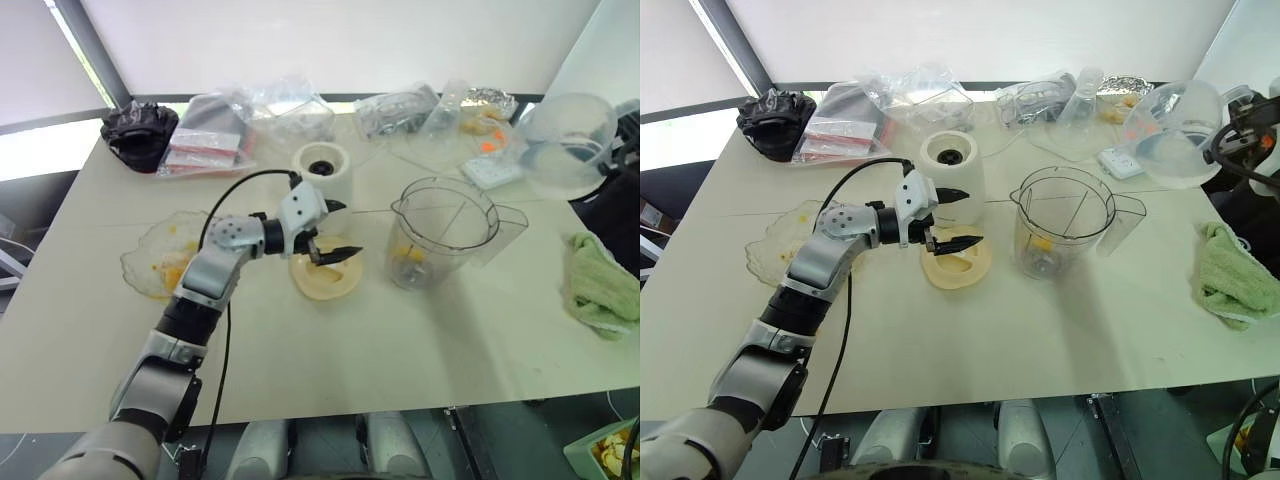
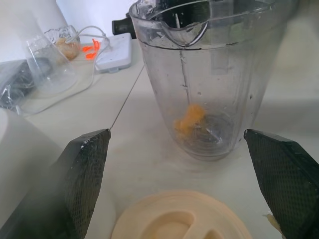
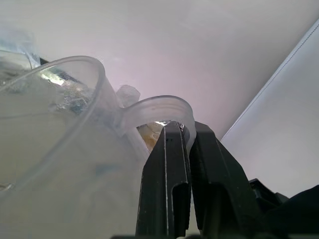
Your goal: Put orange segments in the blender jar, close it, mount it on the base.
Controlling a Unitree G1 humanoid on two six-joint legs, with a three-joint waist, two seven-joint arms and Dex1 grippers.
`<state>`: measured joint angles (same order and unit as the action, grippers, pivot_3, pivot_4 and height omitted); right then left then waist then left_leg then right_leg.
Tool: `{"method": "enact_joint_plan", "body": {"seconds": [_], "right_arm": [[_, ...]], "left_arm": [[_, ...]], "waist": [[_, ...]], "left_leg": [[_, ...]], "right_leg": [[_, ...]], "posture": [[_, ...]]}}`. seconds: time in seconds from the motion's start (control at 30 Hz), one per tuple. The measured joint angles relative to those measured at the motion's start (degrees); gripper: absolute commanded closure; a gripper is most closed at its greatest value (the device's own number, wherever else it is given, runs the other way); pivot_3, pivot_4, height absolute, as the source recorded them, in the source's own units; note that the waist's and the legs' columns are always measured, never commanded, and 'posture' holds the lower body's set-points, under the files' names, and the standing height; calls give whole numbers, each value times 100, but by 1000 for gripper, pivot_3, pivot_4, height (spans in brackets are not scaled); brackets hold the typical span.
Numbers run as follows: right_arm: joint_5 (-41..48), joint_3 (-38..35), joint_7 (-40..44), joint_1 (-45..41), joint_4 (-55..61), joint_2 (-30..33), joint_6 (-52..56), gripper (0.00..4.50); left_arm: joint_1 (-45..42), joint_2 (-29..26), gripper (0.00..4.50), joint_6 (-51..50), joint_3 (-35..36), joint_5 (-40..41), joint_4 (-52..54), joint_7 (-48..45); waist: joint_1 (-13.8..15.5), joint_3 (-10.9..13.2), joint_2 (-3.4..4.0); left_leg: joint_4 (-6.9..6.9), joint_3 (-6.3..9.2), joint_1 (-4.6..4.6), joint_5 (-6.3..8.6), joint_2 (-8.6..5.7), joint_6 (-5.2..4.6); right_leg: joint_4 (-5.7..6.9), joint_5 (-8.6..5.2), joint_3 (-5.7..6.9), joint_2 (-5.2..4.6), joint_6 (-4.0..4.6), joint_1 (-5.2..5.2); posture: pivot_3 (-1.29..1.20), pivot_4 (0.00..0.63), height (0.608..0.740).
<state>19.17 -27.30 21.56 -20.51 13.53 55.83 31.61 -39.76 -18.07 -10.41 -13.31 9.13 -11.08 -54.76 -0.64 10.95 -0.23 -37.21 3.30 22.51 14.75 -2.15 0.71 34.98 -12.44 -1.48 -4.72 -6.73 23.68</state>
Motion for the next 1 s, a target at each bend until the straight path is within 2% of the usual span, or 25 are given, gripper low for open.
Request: {"method": "enact_joint_plan", "body": {"seconds": [0.6, 1.0], "right_arm": [[-1129, 475, 670, 283, 77, 194, -903, 4438], [-1333, 500, 855, 321, 77, 193, -1082, 4438]], "left_arm": [[1, 9, 0, 80, -63, -122, 0, 11], [1, 3, 0, 79, -66, -145, 2, 12]], "waist": [[4, 0, -1], [5, 0, -1]], "left_leg": [[0, 0, 0, 0, -2, 0], [-1, 0, 0, 0, -2, 0]], "right_leg": [[0, 4, 0, 1, -7, 0], [0, 6, 0, 0, -11, 0]], "posture": [[0, 150, 740], [0, 150, 740]]}}
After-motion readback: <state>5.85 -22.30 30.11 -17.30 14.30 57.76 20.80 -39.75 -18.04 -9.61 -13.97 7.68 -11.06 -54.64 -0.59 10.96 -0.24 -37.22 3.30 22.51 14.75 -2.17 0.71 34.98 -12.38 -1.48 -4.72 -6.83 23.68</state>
